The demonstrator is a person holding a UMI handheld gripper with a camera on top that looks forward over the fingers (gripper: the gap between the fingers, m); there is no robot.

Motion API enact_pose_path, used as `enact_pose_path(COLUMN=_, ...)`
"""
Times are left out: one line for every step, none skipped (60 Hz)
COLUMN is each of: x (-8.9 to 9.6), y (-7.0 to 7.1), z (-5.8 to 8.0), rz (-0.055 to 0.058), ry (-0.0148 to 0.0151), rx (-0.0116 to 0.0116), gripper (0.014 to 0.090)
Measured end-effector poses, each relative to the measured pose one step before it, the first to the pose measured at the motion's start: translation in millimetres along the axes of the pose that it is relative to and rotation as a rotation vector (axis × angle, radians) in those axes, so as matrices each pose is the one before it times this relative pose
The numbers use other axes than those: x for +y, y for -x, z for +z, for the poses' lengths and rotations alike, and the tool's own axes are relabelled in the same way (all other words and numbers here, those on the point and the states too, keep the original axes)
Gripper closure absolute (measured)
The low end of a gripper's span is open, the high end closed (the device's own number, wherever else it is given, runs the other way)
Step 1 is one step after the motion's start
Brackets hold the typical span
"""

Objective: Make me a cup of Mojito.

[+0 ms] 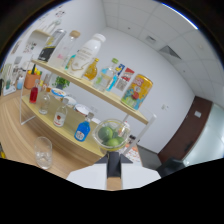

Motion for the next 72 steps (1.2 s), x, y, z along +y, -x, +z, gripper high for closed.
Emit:
enact_pose_path(x=7.30, y=-0.93, z=0.84, rz=0.0445, ry=0.01218, rx=-0.01389, gripper=0.0885)
enact_pose_path(x=6.91, y=-0.64, z=0.50, rz=0.0457, ry=0.01555, rx=-0.01475, gripper=0.0885)
enact_pose_path(x=7.92, y=-1.96, z=2.29, rz=0.0440, ry=0.00952, rx=-0.01502, gripper=0.0885)
enact_pose_path(x=8.47, y=-1.37, z=1.14, rz=0.0440, ry=0.01323, rx=-0.01263, gripper=0.0885)
enact_pose_path(x=8.76, y=-1.88, z=1.73, rz=0.0404, ry=0.01423, rx=-0.00969, gripper=0.0886)
enact_pose_path(x=8.96, y=-1.96, z=2.19, rz=0.0357, ry=0.01609, rx=-0.00864, gripper=0.0885)
enact_pose_path(x=8.92, y=-1.77, z=2.61, rz=0.0323, ry=0.01611, rx=-0.00935, gripper=0.0885)
enact_pose_path(x=9.14, y=-1.84, z=3.14, rz=0.0294, ry=0.01560, rx=-0.01001, gripper=0.0885)
enact_pose_path(x=8.99, y=-1.88, z=3.50, rz=0.0255, ry=0.01655, rx=-0.00855, gripper=0.0885)
enact_pose_path(x=9.72, y=-0.80, z=2.57, rz=0.0240, ry=0.02255, rx=-0.00717, gripper=0.0885)
enact_pose_path(x=9.24, y=-2.01, z=4.03, rz=0.0209, ry=0.01785, rx=-0.00694, gripper=0.0885)
enact_pose_path(x=9.44, y=-1.63, z=3.95, rz=0.0213, ry=0.01892, rx=-0.00721, gripper=0.0886)
enact_pose_path(x=8.70, y=-0.77, z=3.82, rz=0.0232, ry=0.02182, rx=-0.00878, gripper=0.0886)
enact_pose_path(x=9.15, y=-1.77, z=4.03, rz=0.0181, ry=0.01868, rx=-0.00792, gripper=0.0886)
enact_pose_path(x=9.94, y=-0.53, z=6.46, rz=0.0159, ry=0.01572, rx=-0.00616, gripper=0.0886)
enact_pose_path(x=8.52, y=-1.29, z=4.13, rz=0.0144, ry=0.01826, rx=-0.00631, gripper=0.0886)
enact_pose_path(x=8.07, y=-0.88, z=4.49, rz=0.0136, ry=0.01696, rx=-0.00626, gripper=0.0886)
enact_pose_path(x=7.99, y=-1.23, z=4.72, rz=0.0118, ry=0.01658, rx=-0.00662, gripper=0.0885)
enact_pose_path(x=6.69, y=-1.23, z=1.83, rz=0.0098, ry=0.01953, rx=-0.00748, gripper=0.0886)
enact_pose_path(x=7.10, y=-0.76, z=4.30, rz=0.0084, ry=0.01561, rx=-0.00690, gripper=0.0886)
enact_pose_path(x=6.01, y=0.64, z=2.98, rz=0.0085, ry=0.01807, rx=-0.00604, gripper=0.0885)
enact_pose_path(x=8.49, y=-0.73, z=7.19, rz=0.0067, ry=0.00690, rx=-0.00743, gripper=0.0887)
enact_pose_path(x=6.41, y=0.05, z=3.60, rz=0.0060, ry=0.01525, rx=-0.00720, gripper=0.0886)
enact_pose_path(x=6.05, y=0.28, z=3.37, rz=0.0054, ry=0.01414, rx=-0.00730, gripper=0.0887)
enact_pose_path(x=5.73, y=0.26, z=3.13, rz=0.0042, ry=0.01257, rx=-0.00623, gripper=0.0887)
enact_pose_path(x=4.79, y=0.24, z=2.98, rz=0.0021, ry=0.01016, rx=-0.00459, gripper=0.0887)
enact_pose_path(x=4.66, y=-0.24, z=2.65, rz=0.0001, ry=0.00976, rx=-0.00338, gripper=0.0887)
enact_pose_path(x=2.13, y=-0.17, z=-2.84, rz=-0.0001, ry=0.01927, rx=-0.00464, gripper=0.0887)
enact_pose_path(x=4.09, y=0.07, z=2.28, rz=-0.0001, ry=0.00839, rx=-0.00339, gripper=0.0886)
enact_pose_path(x=5.06, y=-0.44, z=6.53, rz=0.0004, ry=-0.00040, rx=-0.00386, gripper=0.0887)
enact_pose_path(x=3.32, y=0.58, z=1.71, rz=0.0014, ry=0.00684, rx=-0.00408, gripper=0.0887)
enact_pose_path(x=2.65, y=0.15, z=1.57, rz=0.0022, ry=0.00475, rx=-0.00351, gripper=0.0886)
enact_pose_path(x=1.97, y=-0.06, z=1.25, rz=0.0020, ry=0.00300, rx=-0.00280, gripper=0.0887)
enact_pose_path(x=1.58, y=-0.60, z=1.06, rz=0.0005, ry=0.00210, rx=-0.00194, gripper=0.0886)
enact_pose_path(x=1.06, y=-0.67, z=-1.30, rz=-0.0013, ry=0.00554, rx=-0.00018, gripper=0.0885)
enact_pose_path(x=0.66, y=-0.43, z=0.69, rz=-0.0023, ry=-0.00265, rx=0.00094, gripper=0.0884)
enact_pose_path(x=0.01, y=-0.73, z=0.49, rz=-0.0028, ry=-0.00502, rx=0.00159, gripper=0.0882)
enact_pose_path(x=0.77, y=-0.66, z=0.26, rz=-0.0055, ry=-0.00323, rx=0.00373, gripper=0.0881)
enact_pose_path(x=0.29, y=-0.82, z=0.43, rz=-0.0071, ry=-0.00279, rx=0.00447, gripper=0.0880)
enact_pose_path(x=0.64, y=-1.11, z=0.44, rz=-0.0084, ry=-0.00139, rx=0.00509, gripper=0.0877)
enact_pose_path(x=0.87, y=-0.92, z=0.39, rz=-0.0077, ry=0.00091, rx=0.00604, gripper=0.0876)
enact_pose_path(x=1.32, y=-0.90, z=0.61, rz=-0.0064, ry=0.00286, rx=0.00597, gripper=0.0874)
enact_pose_path(x=1.78, y=-0.49, z=0.62, rz=-0.0055, ry=0.00483, rx=0.00330, gripper=0.0872)
enact_pose_path(x=1.95, y=0.19, z=0.64, rz=-0.0046, ry=0.00619, rx=0.00012, gripper=0.0869)
enact_pose_path(x=0.51, y=-0.80, z=-1.46, rz=-0.0041, ry=0.00644, rx=-0.00573, gripper=0.0868)
enact_pose_path(x=1.47, y=0.94, z=1.25, rz=-0.0023, ry=0.00051, rx=-0.00004, gripper=0.0865)
enact_pose_path(x=-0.03, y=0.35, z=0.65, rz=-0.0047, ry=-0.00239, rx=-0.00176, gripper=0.0858)
enact_pose_path(x=-0.11, y=-0.22, z=0.15, rz=-0.0044, ry=-0.00253, rx=0.00018, gripper=0.0812)
enact_pose_path(x=-1.20, y=-1.90, z=-0.66, rz=-0.0031, ry=-0.00124, rx=0.00506, gripper=0.0749)
enact_pose_path(x=-0.99, y=-1.02, z=-0.30, rz=-0.0022, ry=-0.00376, rx=0.00575, gripper=0.0693)
enact_pose_path(x=-0.68, y=-0.51, z=-0.36, rz=-0.0016, ry=-0.00328, rx=0.00282, gripper=0.0651)
enact_pose_path(x=-0.29, y=-0.42, z=-0.63, rz=-0.0008, ry=-0.00066, rx=0.00142, gripper=0.0618)
enact_pose_path(x=0.17, y=0.01, z=-0.68, rz=-0.0003, ry=0.00168, rx=-0.00068, gripper=0.0573)
enact_pose_path(x=-0.02, y=-0.83, z=-1.06, rz=0.0024, ry=0.00209, rx=0.00231, gripper=0.0516)
enact_pose_path(x=-0.36, y=-1.45, z=-1.01, rz=0.0025, ry=0.00033, rx=0.00540, gripper=0.0445)
enact_pose_path(x=-0.85, y=-1.66, z=-2.13, rz=0.0014, ry=-0.00193, rx=0.00347, gripper=0.0362)
enact_pose_path(x=-1.89, y=-0.72, z=-1.25, rz=0.0016, ry=-0.00621, rx=0.00298, gripper=0.0279)
enact_pose_path(x=-2.66, y=0.01, z=-2.19, rz=0.0005, ry=-0.00780, rx=0.00165, gripper=0.0236)
enact_pose_path(x=-2.58, y=-0.15, z=-1.98, rz=0.0016, ry=-0.01074, rx=-0.00044, gripper=0.0209)
enact_pose_path(x=-2.44, y=-0.11, z=-2.37, rz=0.0005, ry=-0.00771, rx=0.00089, gripper=0.0199)
enact_pose_path(x=-2.43, y=-0.11, z=-2.65, rz=0.0001, ry=-0.00593, rx=0.00288, gripper=0.0197)
enact_pose_path(x=-2.46, y=-0.13, z=-2.87, rz=-0.0010, ry=-0.00535, rx=0.00453, gripper=0.0191)
enact_pose_path(x=-3.04, y=-0.02, z=-3.18, rz=-0.0015, ry=-0.00689, rx=0.00540, gripper=0.0189)
enact_pose_path(x=-3.34, y=0.54, z=-3.38, rz=-0.0017, ry=-0.00821, rx=0.00431, gripper=0.0189)
enact_pose_path(x=-3.80, y=0.88, z=-3.56, rz=-0.0022, ry=-0.01023, rx=0.00370, gripper=0.0191)
enact_pose_path(x=-5.00, y=1.85, z=-4.77, rz=-0.0016, ry=-0.01023, rx=0.00456, gripper=0.0192)
enact_pose_path(x=-4.42, y=1.70, z=-3.72, rz=-0.0013, ry=-0.01182, rx=0.00259, gripper=0.0190)
enact_pose_path(x=-3.92, y=1.13, z=-4.49, rz=-0.0014, ry=-0.01018, rx=0.00191, gripper=0.0190)
enact_pose_path(x=-4.25, y=2.54, z=-4.44, rz=0.0008, ry=-0.01063, rx=0.00075, gripper=0.0190)
enact_pose_path(x=-4.60, y=3.27, z=-4.71, rz=0.0014, ry=-0.01152, rx=-0.00122, gripper=0.0189)
enact_pose_path(x=-4.82, y=3.76, z=-4.54, rz=0.0018, ry=-0.01298, rx=-0.00218, gripper=0.0190)
enact_pose_path(x=-4.89, y=4.12, z=-4.73, rz=0.0024, ry=-0.01313, rx=-0.00268, gripper=0.0190)
